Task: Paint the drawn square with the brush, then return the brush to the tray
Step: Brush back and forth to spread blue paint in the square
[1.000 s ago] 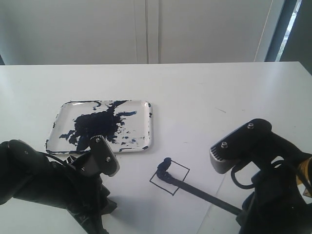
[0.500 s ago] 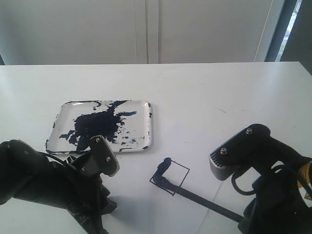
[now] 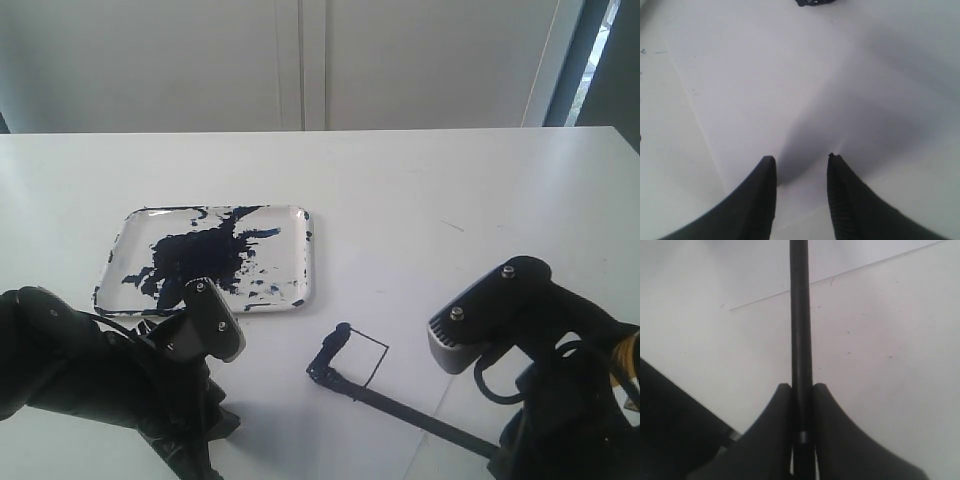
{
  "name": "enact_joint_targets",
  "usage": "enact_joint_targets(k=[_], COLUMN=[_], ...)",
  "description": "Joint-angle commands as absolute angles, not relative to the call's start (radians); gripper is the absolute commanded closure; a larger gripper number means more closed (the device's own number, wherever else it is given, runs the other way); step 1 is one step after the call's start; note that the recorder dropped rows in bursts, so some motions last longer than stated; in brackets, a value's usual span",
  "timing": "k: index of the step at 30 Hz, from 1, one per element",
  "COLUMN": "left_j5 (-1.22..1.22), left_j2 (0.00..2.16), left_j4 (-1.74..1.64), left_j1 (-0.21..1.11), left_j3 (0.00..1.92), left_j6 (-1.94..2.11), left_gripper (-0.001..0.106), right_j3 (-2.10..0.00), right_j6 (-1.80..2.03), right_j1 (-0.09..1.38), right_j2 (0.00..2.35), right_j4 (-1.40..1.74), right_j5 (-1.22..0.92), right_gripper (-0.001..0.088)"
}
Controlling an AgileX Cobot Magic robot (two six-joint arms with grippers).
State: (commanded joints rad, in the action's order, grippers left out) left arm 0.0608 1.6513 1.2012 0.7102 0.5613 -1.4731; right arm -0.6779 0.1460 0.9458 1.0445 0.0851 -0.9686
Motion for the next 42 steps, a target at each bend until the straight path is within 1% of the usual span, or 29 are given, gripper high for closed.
enact_joint_targets(k=[7, 15, 30, 42], left_j5=[0.061, 0.061, 0.061, 0.061], left_j2=[1.651, 1.651, 1.651, 1.651], left_j4=[1.201, 1.201, 1.201, 1.201], left_j1=[0.71, 0.71, 0.71, 0.71], left_j3=[0.561, 0.561, 0.561, 0.561], left_j6=[-1.473, -1.473, -1.473, -1.473], left_gripper=[0.065, 0.065, 0.065, 0.065], right_j3=[-0.678, -0.678, -0.678, -0.678], right_j6=[0.214, 0.231, 0.086, 0.055], right_j1=[0.946, 0.946, 0.946, 0.946], right_j2=[1.045, 1.045, 1.045, 1.045], right_j4=[0.208, 0.228, 0.028, 0.011], right_j5=[-0.992, -0.986, -0.986, -1.011], right_gripper=[0.0868, 0.0868, 0.0868, 0.0868])
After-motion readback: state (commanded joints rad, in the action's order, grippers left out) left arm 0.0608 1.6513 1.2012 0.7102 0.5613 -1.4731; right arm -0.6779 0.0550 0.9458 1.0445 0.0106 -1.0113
